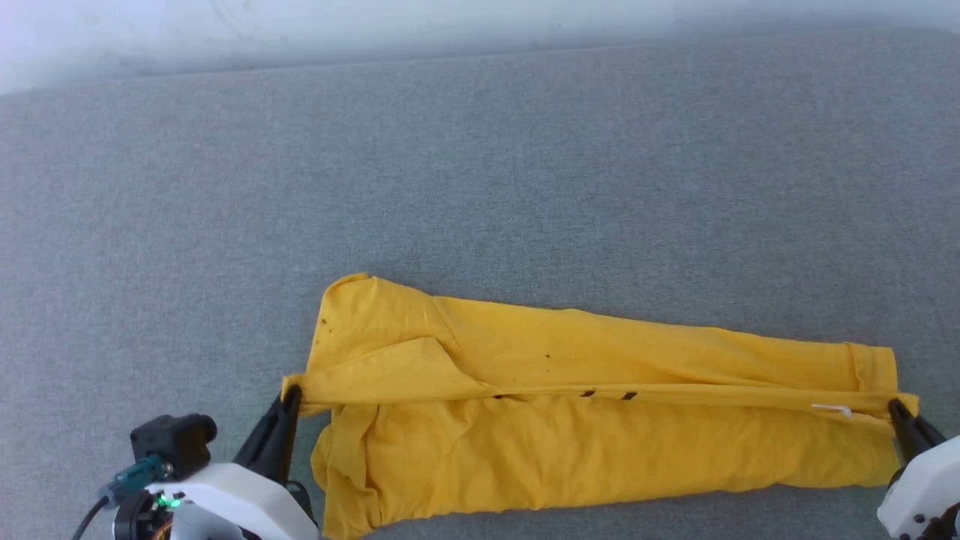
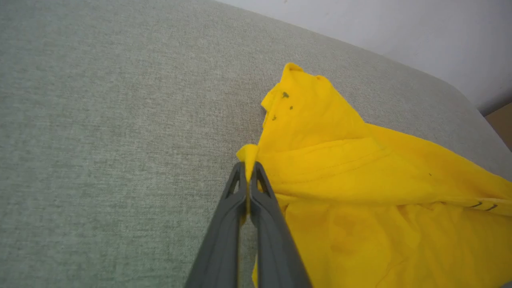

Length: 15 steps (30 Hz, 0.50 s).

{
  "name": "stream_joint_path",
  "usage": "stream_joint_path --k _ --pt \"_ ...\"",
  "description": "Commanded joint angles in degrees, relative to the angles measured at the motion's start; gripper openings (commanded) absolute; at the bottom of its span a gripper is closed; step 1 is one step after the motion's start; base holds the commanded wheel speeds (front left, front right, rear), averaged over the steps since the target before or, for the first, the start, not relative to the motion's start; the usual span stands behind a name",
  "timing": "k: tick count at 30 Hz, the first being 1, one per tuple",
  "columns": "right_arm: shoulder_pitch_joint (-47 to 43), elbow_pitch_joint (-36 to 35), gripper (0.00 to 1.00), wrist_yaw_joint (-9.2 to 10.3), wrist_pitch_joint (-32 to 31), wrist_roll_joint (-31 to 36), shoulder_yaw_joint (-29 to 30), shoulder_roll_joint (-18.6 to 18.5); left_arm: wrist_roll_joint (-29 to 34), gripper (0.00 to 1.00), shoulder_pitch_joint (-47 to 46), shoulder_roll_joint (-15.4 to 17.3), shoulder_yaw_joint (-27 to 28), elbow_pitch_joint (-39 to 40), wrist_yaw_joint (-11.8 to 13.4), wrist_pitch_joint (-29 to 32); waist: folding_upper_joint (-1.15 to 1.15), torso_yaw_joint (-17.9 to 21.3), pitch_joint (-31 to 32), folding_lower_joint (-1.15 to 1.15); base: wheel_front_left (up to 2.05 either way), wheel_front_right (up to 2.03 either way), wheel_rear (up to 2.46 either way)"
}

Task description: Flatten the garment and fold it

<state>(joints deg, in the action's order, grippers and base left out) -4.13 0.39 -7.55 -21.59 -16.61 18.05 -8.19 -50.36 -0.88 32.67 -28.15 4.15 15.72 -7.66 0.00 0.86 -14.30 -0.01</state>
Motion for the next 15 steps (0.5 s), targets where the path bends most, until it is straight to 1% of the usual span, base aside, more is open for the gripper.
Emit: stream_joint_path --k 1,2,3,6,10,12,15 --pt "-0.2 0.5 0.09 0.06 0.4 0.6 -0.1 0.0 -0.2 0.14 0.4 -0.2 -0.1 -0.5 -0.2 -0.1 0.00 0.3 0.5 0.01 0.00 0.00 0.00" --pt "-0.1 0.8 0.48 0.06 0.6 0.9 -0.2 0.0 -0.1 0.44 0.3 -0.2 -0.4 -0.9 -0.3 0.0 0.00 0.3 0.8 0.01 0.00 0.00 0.00" --pt "0.2 1.1 1.00 0.06 0.9 1.1 -0.3 0.1 0.0 1.00 0.1 -0.4 -0.4 -1.2 -0.2 -0.1 0.00 0.3 1.0 0.01 0.00 0.00 0.00" --pt "1.3 1.4 1.00 0.06 1.1 1.2 -0.6 0.2 0.4 1.00 -1.0 -0.9 -0.1 -1.5 0.1 -0.8 0.00 0.3 1.6 0.01 0.00 0.00 0.00" --pt "2.7 0.3 1.00 0.06 0.5 -0.3 0.3 0.1 1.1 1.00 -1.9 -1.0 1.1 -0.3 0.9 -2.7 0.00 0.1 2.2 0.01 0.00 0.00 0.00" --pt "3.2 -0.7 1.00 0.06 -0.4 -1.6 1.4 0.2 1.6 1.00 -1.8 -1.1 2.3 1.0 1.6 -4.0 0.00 0.0 2.3 0.01 0.00 0.00 0.00" --pt "3.4 -2.4 1.00 0.06 -1.6 -2.2 3.5 0.3 4.0 1.00 -1.4 -1.5 4.8 3.2 3.8 -6.1 0.00 -0.3 2.3 0.01 0.00 0.00 0.00"
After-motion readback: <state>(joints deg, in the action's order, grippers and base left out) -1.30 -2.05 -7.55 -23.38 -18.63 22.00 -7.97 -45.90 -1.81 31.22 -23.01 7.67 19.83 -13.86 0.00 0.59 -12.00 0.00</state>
